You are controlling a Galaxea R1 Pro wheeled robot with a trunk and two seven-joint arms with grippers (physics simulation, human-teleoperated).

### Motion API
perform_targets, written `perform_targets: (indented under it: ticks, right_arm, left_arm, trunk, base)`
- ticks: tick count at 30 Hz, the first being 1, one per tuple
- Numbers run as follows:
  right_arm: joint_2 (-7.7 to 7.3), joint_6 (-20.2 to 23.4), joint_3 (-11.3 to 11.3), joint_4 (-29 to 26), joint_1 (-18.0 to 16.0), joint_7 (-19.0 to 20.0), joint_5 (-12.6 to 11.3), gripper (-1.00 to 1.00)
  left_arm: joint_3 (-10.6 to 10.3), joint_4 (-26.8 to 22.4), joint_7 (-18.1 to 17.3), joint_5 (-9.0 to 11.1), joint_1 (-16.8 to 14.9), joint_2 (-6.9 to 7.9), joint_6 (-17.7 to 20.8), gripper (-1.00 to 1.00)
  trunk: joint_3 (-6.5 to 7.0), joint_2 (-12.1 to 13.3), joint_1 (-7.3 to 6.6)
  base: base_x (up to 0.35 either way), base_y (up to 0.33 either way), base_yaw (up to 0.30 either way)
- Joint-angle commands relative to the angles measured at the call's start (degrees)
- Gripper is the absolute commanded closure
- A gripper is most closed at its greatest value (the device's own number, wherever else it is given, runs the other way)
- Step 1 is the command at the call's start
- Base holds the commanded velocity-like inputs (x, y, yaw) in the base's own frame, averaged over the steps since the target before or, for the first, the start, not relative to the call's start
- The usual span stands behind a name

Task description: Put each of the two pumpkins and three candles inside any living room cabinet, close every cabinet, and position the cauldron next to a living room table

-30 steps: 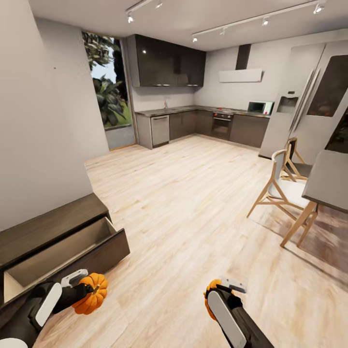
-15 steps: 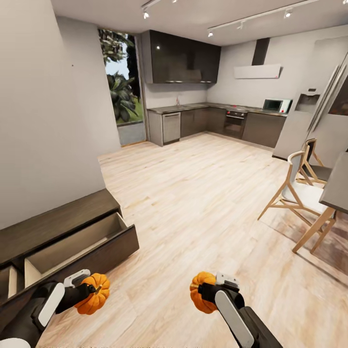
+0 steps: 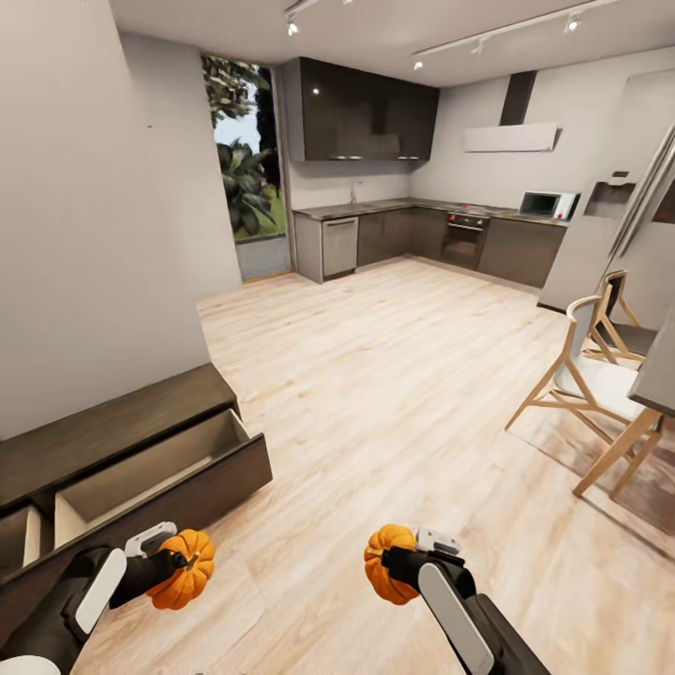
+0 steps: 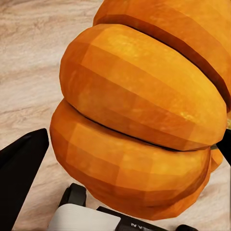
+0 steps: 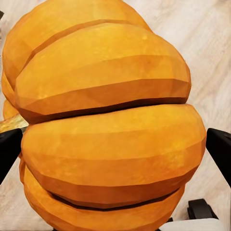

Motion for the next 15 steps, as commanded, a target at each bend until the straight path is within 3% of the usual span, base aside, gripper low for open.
perform_targets:
  ticks: [1, 11, 15]
  right_arm:
    - [0.09, 0.03, 0.1, 0.01, 0.0, -0.06, 0.14, 1.0]
    - [0.47, 0.03, 0.36, 0.19, 0.0, -0.44, 0.36, 1.0]
    - [0.47, 0.06, 0.43, 0.27, 0.0, -0.25, 4.36, 1.0]
  left_arm:
    - [0.0, -0.01, 0.09, -0.04, 0.01, -0.06, 0.01, 1.0]
    - [-0.06, -0.01, 0.21, -0.04, -0.01, -0.58, 0.1, 1.0]
    - [-0.07, -0.01, 0.22, -0.04, -0.02, -0.6, 0.1, 1.0]
  trunk:
    - [-0.03, 0.0, 0.0]
    - [-0.52, 0.0, 0.0]
    - [-0.74, 0.0, 0.0]
  base:
    - [0.0, -0.244, 0.252]
    - [0.005, -0.265, 0.251]
    - [0.071, -0.178, 0.245]
